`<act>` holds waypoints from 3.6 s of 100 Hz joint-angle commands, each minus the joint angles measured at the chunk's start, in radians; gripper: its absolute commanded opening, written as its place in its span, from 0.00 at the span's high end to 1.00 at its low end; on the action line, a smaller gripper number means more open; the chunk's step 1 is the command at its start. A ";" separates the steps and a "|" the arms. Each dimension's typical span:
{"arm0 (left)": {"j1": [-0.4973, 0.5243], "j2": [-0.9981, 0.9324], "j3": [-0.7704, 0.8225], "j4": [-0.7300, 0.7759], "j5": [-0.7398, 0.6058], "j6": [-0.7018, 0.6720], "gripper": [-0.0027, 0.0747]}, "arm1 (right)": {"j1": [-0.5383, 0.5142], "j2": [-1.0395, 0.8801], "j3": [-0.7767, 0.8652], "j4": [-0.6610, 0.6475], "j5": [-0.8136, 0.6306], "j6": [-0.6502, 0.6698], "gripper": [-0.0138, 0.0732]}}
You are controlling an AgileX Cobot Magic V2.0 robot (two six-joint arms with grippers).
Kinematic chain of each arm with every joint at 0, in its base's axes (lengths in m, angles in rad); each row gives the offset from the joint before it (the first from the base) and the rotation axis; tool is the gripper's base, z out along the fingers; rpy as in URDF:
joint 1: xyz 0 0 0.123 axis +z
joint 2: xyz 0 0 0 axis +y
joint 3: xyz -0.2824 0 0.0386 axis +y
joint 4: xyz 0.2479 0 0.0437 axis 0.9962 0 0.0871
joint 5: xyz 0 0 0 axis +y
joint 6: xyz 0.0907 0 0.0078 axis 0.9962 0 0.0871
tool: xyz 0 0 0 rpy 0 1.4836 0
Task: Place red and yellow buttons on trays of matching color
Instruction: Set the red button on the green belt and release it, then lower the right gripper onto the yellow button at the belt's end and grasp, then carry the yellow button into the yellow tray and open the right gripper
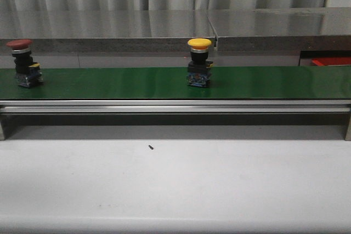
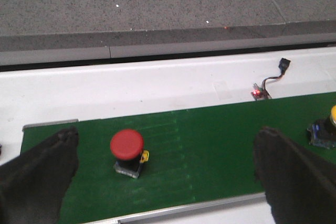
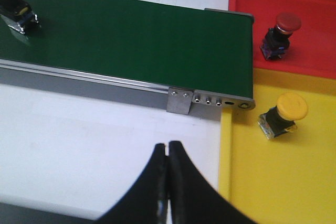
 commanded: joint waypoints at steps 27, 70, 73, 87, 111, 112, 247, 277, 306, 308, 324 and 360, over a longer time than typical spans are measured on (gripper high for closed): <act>-0.011 -0.454 0.385 -0.049 -0.110 0.001 0.18 | 0.000 -0.001 -0.023 0.016 -0.057 -0.003 0.92; -0.011 -0.765 0.602 -0.092 -0.108 -0.001 0.94 | 0.000 -0.001 -0.023 0.019 -0.057 -0.003 0.92; -0.011 -0.765 0.602 -0.092 -0.108 -0.001 0.99 | 0.000 -0.001 -0.023 0.020 -0.057 -0.003 0.92; -0.011 -0.765 0.602 -0.092 -0.108 -0.001 0.99 | 0.000 -0.001 -0.023 0.049 -0.042 -0.003 0.92; -0.011 -0.765 0.602 -0.093 -0.106 -0.001 0.99 | 0.000 0.001 -0.023 0.050 0.005 -0.003 0.57; -0.011 -0.765 0.602 -0.093 -0.106 -0.001 0.99 | 0.000 0.001 -0.023 0.050 0.007 -0.003 0.52; -0.011 -0.765 0.602 -0.093 -0.106 -0.001 0.99 | 0.159 1.024 -0.738 0.013 -0.008 -0.035 0.11; -0.011 -0.765 0.602 -0.093 -0.106 -0.001 0.99 | 0.155 1.150 -0.830 -0.063 0.050 0.063 0.37; -0.011 -0.765 0.602 -0.093 -0.106 -0.001 0.99 | 0.091 1.102 -0.869 -0.076 0.201 0.085 0.59; -0.011 -0.765 0.602 -0.093 -0.106 -0.001 0.99 | 0.080 1.095 -0.877 -0.078 0.219 0.085 0.59; -0.011 -0.765 0.602 -0.093 -0.106 -0.001 0.99 | -0.043 1.018 -0.910 -0.087 0.264 0.126 0.59; -0.011 -0.765 0.602 -0.093 -0.106 -0.001 0.99 | -0.413 0.996 -0.854 -0.087 0.237 0.212 0.59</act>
